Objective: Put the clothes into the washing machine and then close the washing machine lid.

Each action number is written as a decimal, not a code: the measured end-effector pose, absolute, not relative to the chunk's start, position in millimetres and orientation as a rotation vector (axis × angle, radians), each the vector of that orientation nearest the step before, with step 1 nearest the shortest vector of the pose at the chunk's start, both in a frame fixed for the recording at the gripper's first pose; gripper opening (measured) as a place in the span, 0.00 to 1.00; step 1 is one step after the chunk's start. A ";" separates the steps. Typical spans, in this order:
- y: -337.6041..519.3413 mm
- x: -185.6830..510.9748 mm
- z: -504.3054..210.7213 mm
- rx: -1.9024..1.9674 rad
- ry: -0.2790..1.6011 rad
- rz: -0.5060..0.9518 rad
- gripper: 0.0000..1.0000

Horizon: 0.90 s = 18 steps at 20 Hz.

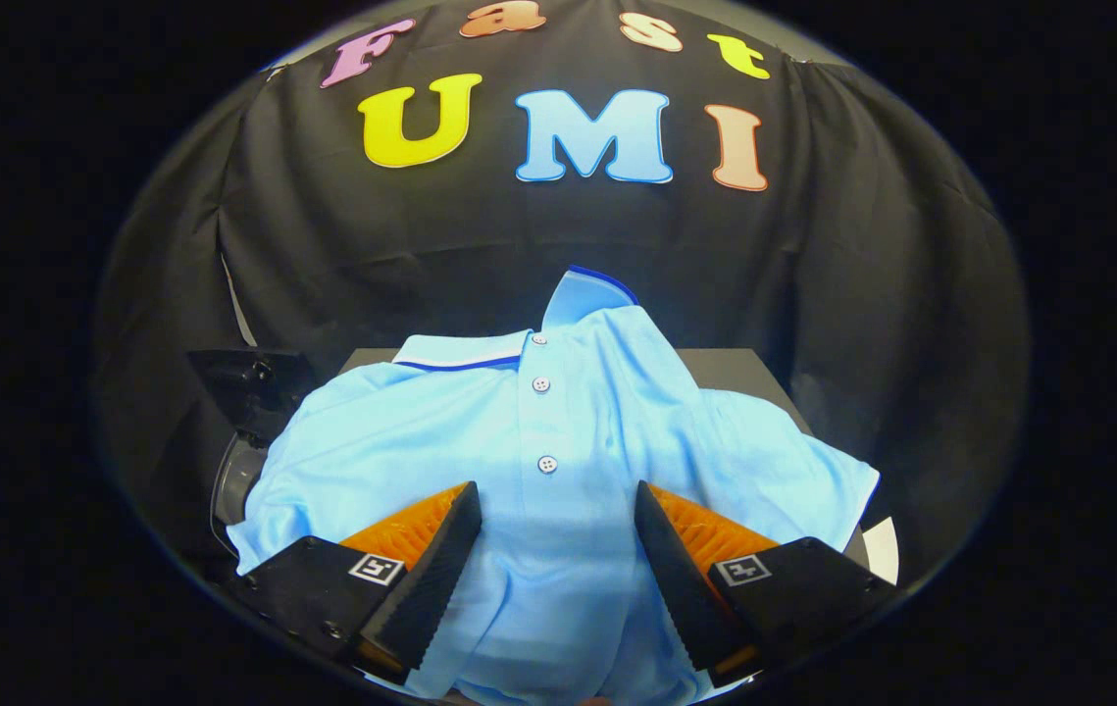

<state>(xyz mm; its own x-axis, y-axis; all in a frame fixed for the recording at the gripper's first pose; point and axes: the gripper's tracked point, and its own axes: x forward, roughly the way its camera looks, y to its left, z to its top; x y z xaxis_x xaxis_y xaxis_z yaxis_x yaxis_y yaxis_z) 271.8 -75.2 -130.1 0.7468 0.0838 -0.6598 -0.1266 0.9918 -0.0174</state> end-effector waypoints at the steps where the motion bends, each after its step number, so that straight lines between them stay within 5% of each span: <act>1: -74.1 272.5 -130.3 -0.070 0.723 0.122 0.99; 11: -70.3 271.8 -132.3 -0.041 0.792 0.145 0.93; 16: -66.6 273.1 -130.8 -0.036 0.795 0.157 0.13; 18: -67.7 279.6 -133.8 -0.018 0.793 0.150 0.13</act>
